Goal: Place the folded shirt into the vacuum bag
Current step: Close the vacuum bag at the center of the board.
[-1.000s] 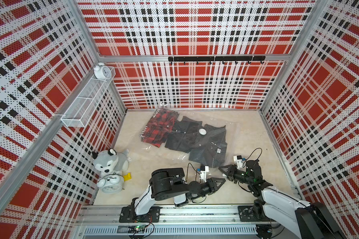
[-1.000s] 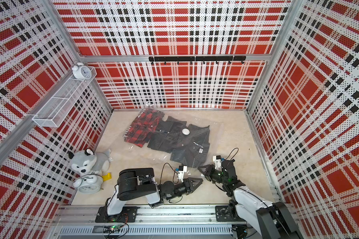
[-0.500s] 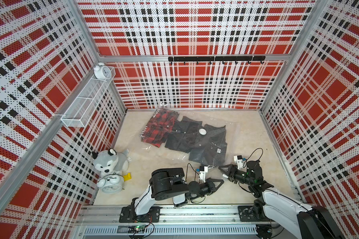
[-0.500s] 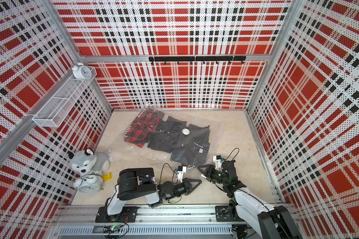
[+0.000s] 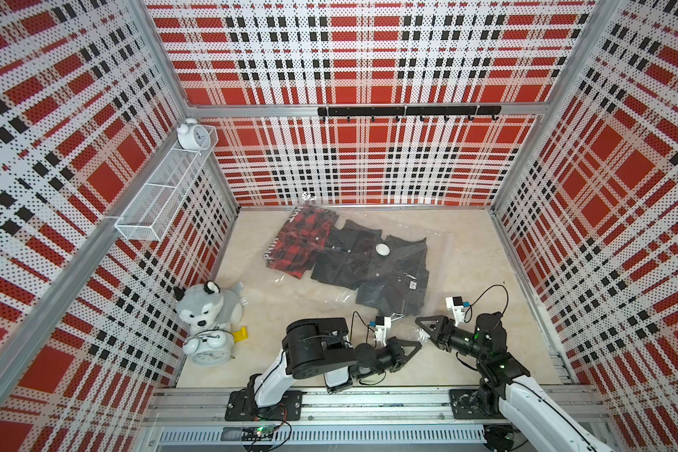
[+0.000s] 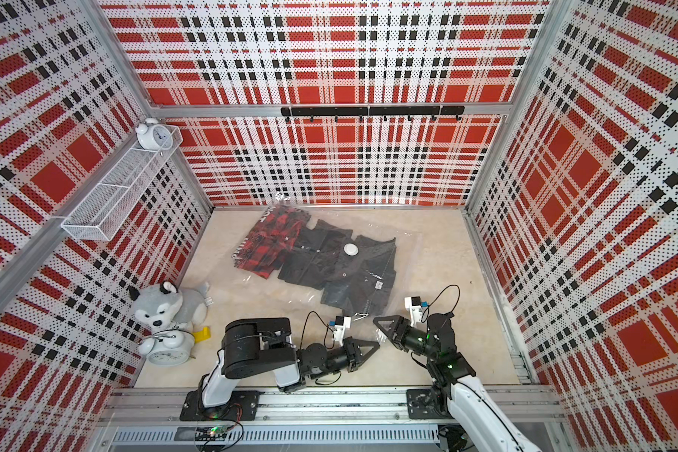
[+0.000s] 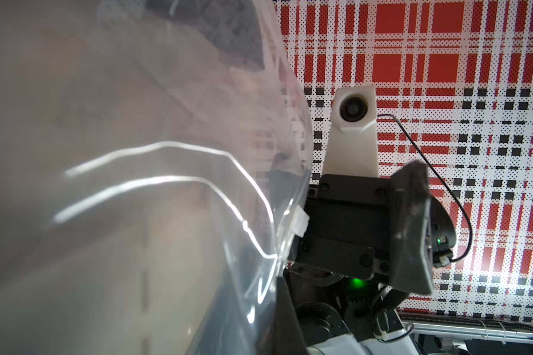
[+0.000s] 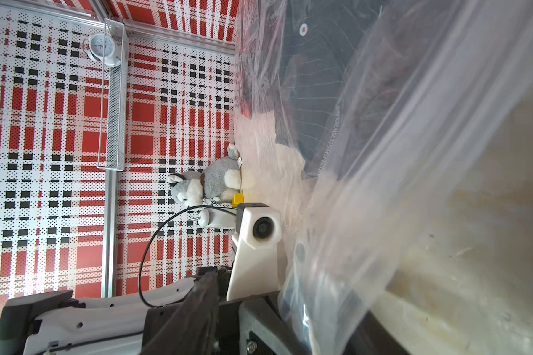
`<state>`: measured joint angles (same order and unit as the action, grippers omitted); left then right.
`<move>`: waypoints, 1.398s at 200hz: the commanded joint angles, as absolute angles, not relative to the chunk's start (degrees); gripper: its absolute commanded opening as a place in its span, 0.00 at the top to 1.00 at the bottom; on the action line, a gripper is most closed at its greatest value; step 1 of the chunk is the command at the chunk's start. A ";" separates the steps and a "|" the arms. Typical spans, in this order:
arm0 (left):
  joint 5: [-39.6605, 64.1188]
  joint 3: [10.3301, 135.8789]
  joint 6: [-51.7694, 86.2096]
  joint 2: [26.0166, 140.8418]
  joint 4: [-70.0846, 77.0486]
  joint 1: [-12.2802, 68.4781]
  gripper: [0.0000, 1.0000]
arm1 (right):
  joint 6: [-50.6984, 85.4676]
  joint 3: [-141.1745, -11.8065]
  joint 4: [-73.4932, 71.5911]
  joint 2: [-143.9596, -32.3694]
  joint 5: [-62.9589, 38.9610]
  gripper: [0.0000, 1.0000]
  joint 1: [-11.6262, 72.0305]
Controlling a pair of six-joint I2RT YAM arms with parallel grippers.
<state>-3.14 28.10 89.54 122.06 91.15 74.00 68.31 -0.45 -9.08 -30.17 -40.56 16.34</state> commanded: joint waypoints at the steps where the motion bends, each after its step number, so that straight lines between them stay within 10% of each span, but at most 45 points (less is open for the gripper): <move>1: -2.02 26.83 92.81 123.80 100.53 74.66 1.00 | 67.20 4.45 -2.48 -27.05 -41.95 0.44 15.99; 71: -2.90 23.56 93.61 120.63 101.85 75.39 1.00 | 64.30 3.63 4.88 -26.54 -40.38 0.66 15.96; 186: -1.41 23.81 93.43 120.25 102.23 75.33 1.00 | 63.30 4.30 1.56 -32.01 -43.58 0.59 18.09; 224: -0.54 24.05 93.02 119.46 102.34 74.81 1.00 | 62.16 4.31 5.72 -30.91 -41.92 0.38 19.20; 279: 1.08 25.44 92.92 119.34 102.08 74.35 1.00 | 63.84 4.87 9.08 -25.11 -41.57 0.50 19.28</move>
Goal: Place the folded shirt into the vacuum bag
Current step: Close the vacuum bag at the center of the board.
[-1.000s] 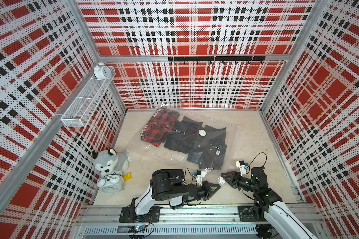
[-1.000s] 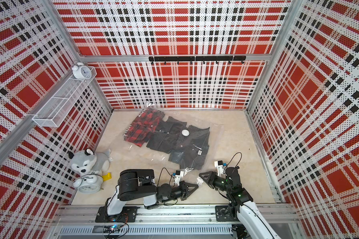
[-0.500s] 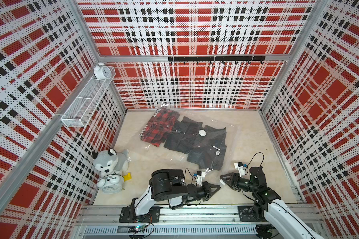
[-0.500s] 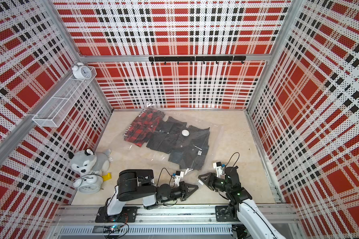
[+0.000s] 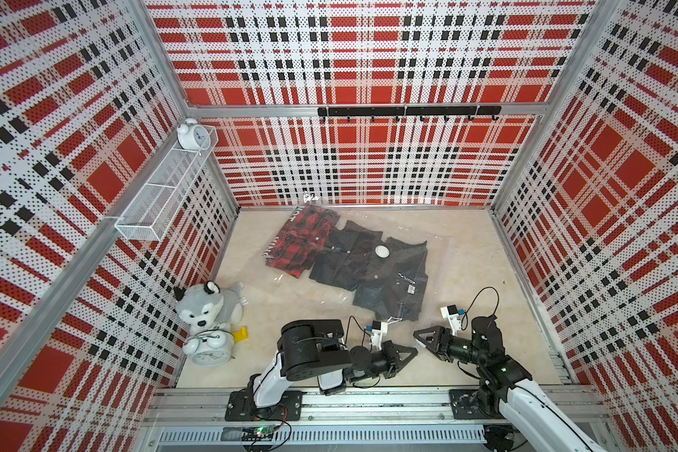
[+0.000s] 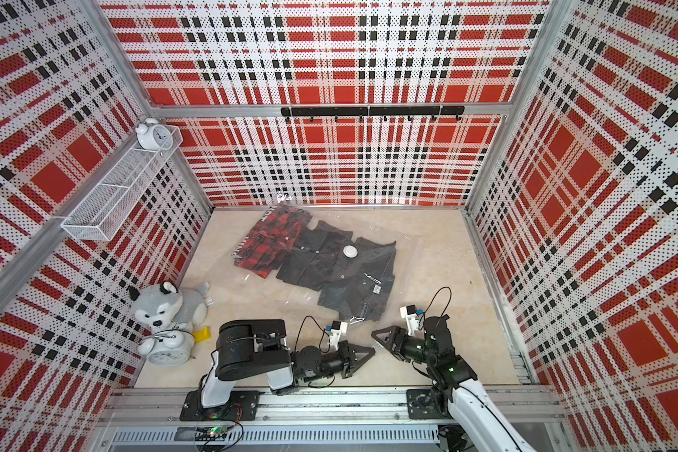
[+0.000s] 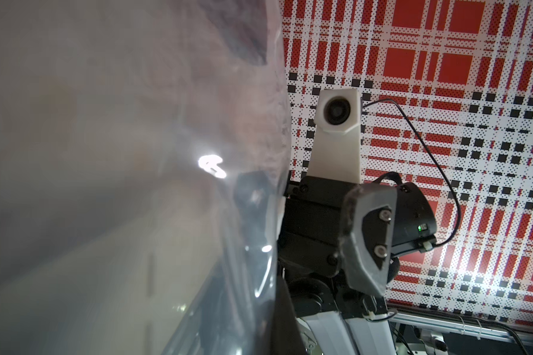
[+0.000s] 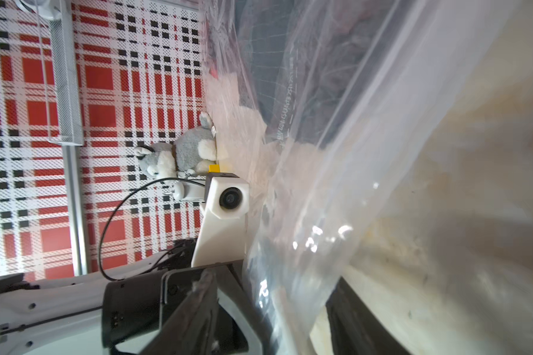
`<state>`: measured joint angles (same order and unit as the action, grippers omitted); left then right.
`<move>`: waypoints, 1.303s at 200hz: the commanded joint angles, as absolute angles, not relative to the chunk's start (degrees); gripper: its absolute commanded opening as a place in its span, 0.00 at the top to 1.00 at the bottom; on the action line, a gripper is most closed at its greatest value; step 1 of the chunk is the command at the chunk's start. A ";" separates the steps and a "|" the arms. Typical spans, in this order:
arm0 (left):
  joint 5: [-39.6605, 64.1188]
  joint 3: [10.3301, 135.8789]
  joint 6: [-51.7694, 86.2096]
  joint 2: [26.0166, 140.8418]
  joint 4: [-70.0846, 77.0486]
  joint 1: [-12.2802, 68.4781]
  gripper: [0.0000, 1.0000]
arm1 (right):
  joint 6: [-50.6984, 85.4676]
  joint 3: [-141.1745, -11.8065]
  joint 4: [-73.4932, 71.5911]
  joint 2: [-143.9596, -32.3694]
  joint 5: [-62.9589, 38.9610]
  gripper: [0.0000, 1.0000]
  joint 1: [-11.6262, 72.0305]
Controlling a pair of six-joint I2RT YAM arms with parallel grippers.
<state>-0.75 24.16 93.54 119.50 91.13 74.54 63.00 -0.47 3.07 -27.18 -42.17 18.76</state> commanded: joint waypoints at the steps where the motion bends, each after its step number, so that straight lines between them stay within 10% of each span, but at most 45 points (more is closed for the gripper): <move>1: 1.15 25.55 92.95 119.44 102.15 74.35 1.00 | 64.05 4.90 8.98 -24.99 -41.62 0.50 19.27; 94: 1.52 25.63 93.15 120.10 102.33 74.53 1.00 | 68.37 5.50 8.97 -19.50 -41.58 0.78 19.55; 260: 1.59 24.75 92.55 118.85 102.66 74.53 1.00 | 62.42 4.00 19.60 -20.72 -38.84 0.75 19.61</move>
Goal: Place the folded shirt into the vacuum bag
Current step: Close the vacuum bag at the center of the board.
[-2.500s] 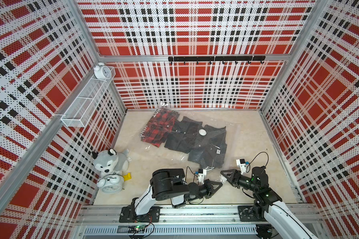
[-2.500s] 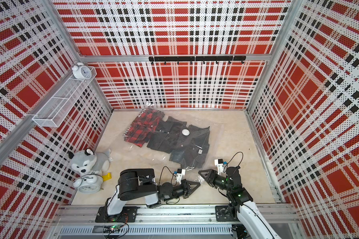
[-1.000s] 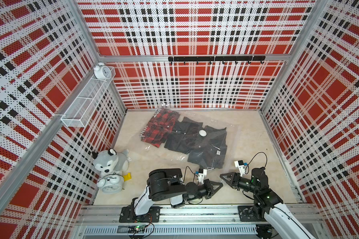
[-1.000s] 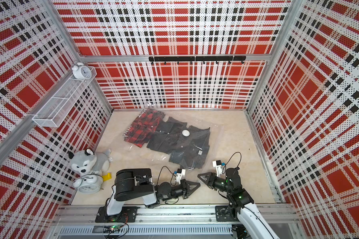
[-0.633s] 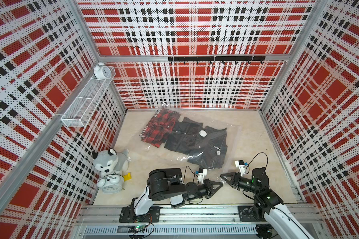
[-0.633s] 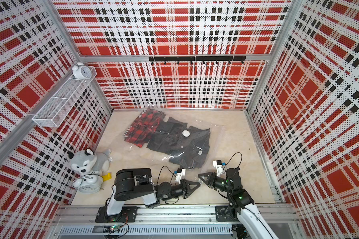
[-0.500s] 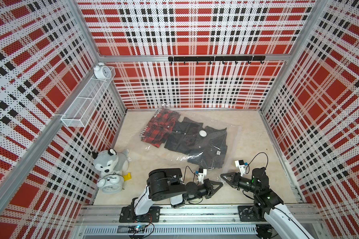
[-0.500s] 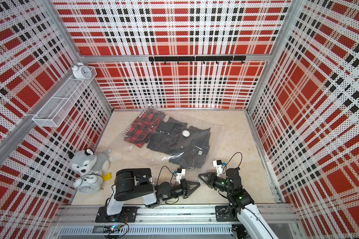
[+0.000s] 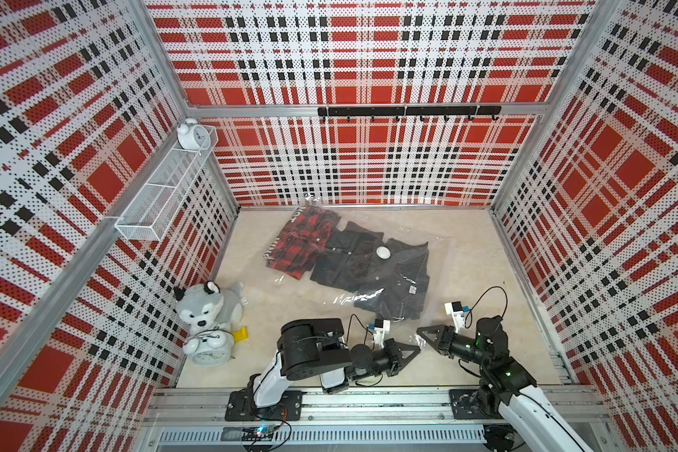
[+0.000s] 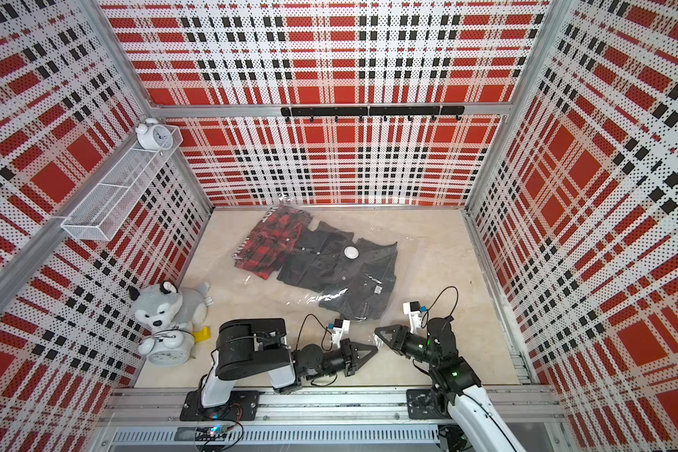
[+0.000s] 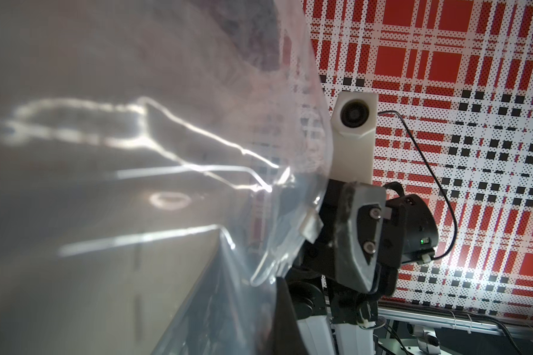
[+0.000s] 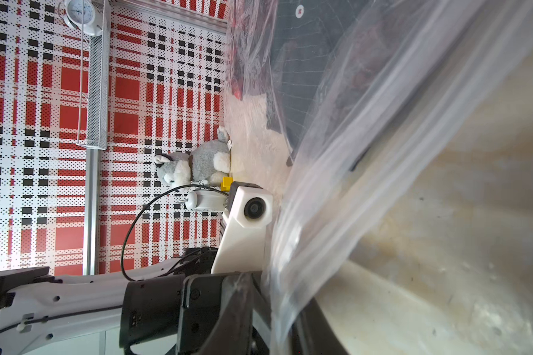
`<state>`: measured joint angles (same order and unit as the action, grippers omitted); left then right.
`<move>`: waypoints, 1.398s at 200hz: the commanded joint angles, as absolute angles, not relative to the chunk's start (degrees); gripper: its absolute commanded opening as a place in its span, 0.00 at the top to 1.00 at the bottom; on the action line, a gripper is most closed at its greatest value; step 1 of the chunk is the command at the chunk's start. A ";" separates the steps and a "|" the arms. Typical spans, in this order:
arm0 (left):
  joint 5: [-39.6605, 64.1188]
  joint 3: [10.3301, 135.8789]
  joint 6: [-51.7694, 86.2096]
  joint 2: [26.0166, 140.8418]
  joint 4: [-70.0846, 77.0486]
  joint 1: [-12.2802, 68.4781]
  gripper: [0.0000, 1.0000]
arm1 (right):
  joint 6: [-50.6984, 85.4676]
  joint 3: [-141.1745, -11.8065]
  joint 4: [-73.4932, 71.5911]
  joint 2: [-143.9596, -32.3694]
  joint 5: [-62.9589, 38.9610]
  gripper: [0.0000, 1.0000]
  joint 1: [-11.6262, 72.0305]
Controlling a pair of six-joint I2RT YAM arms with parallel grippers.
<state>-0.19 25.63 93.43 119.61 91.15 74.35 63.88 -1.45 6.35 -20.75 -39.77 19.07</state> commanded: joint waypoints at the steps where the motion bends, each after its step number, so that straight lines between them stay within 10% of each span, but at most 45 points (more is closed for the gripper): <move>1: 1.58 24.73 92.55 118.93 102.66 74.49 1.00 | 62.41 3.98 19.60 -20.73 -38.89 0.75 19.60; 279: 1.21 23.49 92.00 117.52 102.83 74.97 1.00 | 57.57 2.92 25.21 -23.03 -39.37 0.75 20.89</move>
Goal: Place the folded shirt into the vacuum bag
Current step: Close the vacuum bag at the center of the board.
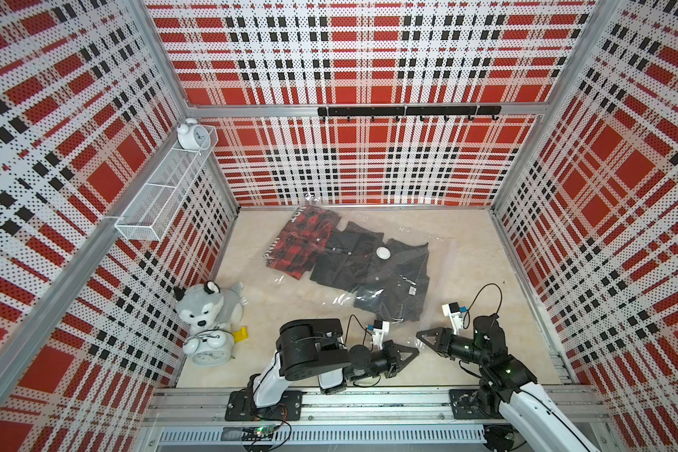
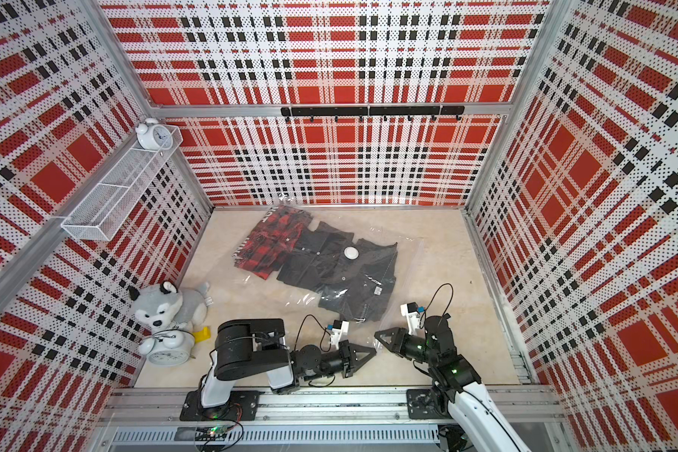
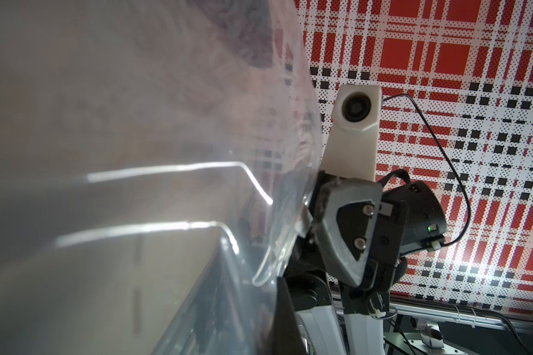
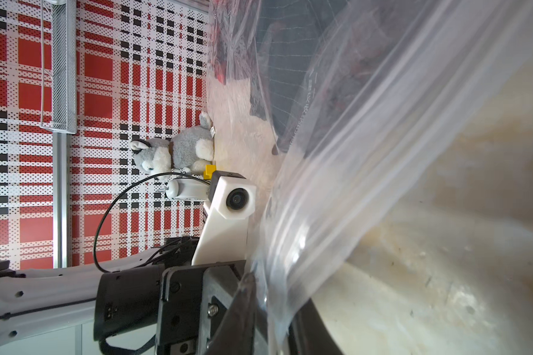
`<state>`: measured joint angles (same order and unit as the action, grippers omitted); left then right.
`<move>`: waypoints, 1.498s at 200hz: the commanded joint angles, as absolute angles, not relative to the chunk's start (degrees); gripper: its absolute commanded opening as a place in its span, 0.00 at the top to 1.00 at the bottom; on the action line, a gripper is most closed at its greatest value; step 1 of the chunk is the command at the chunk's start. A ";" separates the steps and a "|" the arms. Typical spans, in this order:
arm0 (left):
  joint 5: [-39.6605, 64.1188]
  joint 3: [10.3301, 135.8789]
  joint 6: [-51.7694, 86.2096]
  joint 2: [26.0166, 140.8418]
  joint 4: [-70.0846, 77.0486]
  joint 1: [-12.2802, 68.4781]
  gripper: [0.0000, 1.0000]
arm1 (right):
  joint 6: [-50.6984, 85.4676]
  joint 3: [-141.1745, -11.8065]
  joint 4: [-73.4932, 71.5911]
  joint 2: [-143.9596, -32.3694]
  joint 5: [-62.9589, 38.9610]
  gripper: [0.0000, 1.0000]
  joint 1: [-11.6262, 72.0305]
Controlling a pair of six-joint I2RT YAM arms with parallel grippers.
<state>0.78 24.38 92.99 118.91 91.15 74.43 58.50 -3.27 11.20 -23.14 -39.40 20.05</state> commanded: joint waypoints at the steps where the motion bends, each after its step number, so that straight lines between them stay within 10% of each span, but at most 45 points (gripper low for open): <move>1: 1.22 23.43 91.97 117.47 102.79 74.97 1.00 | 57.57 2.91 25.22 -23.03 -39.42 0.75 20.86; 70: 0.95 23.32 91.67 116.92 102.79 75.15 1.00 | 56.80 2.72 25.65 -23.64 -39.53 0.76 21.60; 124: 2.20 23.42 92.02 116.38 102.88 74.63 1.00 | 56.69 2.23 26.51 -24.54 -38.77 1.00 21.71; 299: 10.83 18.72 95.18 113.00 103.37 75.05 1.00 | 64.63 -2.77 19.44 -30.83 -30.12 1.00 21.71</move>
<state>6.44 20.82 95.83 114.50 88.42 73.58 63.26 -4.62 14.22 -30.26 -39.16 22.44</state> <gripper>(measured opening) 0.045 0.097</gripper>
